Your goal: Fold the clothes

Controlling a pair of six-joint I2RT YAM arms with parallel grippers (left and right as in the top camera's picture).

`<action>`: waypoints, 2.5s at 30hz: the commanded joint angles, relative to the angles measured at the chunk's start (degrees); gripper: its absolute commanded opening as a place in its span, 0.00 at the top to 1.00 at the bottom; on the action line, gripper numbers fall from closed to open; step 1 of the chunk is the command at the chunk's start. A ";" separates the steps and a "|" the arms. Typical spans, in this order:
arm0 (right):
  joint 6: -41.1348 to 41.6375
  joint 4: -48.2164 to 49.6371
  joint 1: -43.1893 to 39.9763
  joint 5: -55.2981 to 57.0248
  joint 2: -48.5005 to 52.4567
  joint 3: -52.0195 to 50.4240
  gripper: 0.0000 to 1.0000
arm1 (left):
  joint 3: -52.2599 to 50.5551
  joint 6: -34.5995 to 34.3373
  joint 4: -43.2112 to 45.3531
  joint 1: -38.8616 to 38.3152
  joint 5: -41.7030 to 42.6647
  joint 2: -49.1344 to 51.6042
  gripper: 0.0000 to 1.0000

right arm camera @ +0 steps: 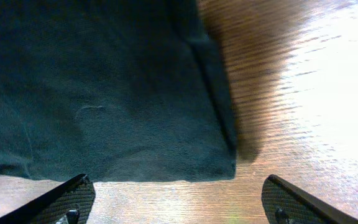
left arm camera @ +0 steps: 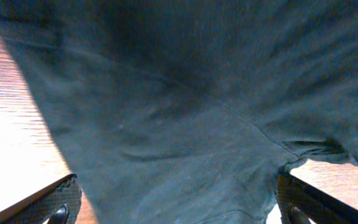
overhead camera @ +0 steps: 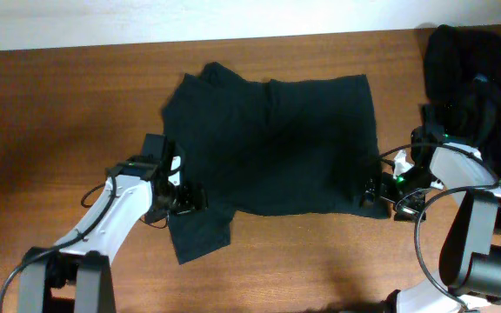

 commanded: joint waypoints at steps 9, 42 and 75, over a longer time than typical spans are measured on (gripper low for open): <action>-0.20 3.21 4.98 0.85 -0.35 -2.45 0.16 | -0.31 1.38 0.94 0.35 4.26 4.17 0.01; -0.24 5.66 4.98 1.68 -0.31 -4.96 0.37 | -0.28 0.63 -0.13 0.35 -0.20 4.17 0.11; -0.24 6.19 4.98 1.70 -0.31 -4.98 0.36 | -4.26 -3.23 -1.14 0.28 -7.98 4.17 0.01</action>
